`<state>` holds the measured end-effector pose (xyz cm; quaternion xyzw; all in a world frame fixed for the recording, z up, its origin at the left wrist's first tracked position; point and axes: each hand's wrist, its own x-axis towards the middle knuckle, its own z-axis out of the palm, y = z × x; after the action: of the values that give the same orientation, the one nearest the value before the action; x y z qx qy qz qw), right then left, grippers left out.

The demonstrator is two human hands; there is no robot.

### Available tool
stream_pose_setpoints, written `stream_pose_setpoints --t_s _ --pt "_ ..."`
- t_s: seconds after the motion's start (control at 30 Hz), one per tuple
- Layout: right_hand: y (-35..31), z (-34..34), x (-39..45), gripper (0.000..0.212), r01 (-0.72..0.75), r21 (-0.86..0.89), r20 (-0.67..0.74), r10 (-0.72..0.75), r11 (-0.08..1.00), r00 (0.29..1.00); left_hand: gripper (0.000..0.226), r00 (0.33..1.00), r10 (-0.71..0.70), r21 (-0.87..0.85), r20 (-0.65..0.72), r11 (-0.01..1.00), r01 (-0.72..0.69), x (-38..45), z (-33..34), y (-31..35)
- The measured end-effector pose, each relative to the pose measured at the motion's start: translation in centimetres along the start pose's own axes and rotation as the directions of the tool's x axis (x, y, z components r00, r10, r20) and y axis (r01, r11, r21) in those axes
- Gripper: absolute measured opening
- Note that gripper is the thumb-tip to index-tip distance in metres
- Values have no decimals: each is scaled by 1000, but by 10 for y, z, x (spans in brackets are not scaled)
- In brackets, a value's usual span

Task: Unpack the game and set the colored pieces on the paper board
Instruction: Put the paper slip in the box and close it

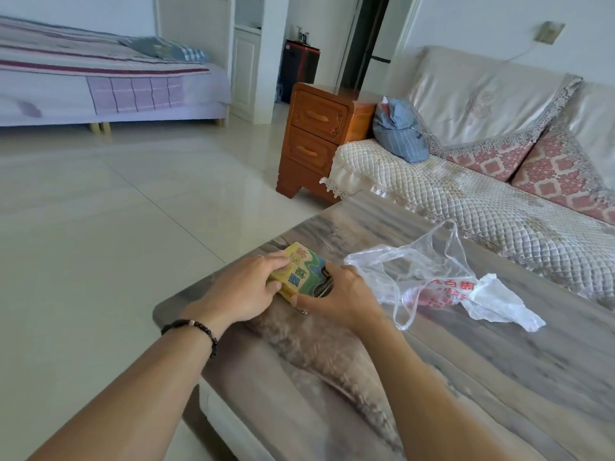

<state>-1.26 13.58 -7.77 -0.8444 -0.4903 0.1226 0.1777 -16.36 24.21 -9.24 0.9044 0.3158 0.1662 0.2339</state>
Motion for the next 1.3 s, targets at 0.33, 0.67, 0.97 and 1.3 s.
stream_pose_setpoints --t_s 0.33,0.67,0.97,1.3 --pt "9 -13 -21 77 43 68 -138 -33 997 990 47 998 3 16 -60 1000 -2 3 -2 21" --pt "147 -81 -82 51 -297 97 -475 306 950 825 61 967 256 -10 2 967 -256 25 77 164" --pt "245 -84 -34 93 -511 -121 -363 441 851 821 64 990 136 318 37 938 -141 73 168 174" --pt "280 -90 1 28 -535 28 -523 468 845 712 11 960 255 246 -117 944 -221 103 176 174"
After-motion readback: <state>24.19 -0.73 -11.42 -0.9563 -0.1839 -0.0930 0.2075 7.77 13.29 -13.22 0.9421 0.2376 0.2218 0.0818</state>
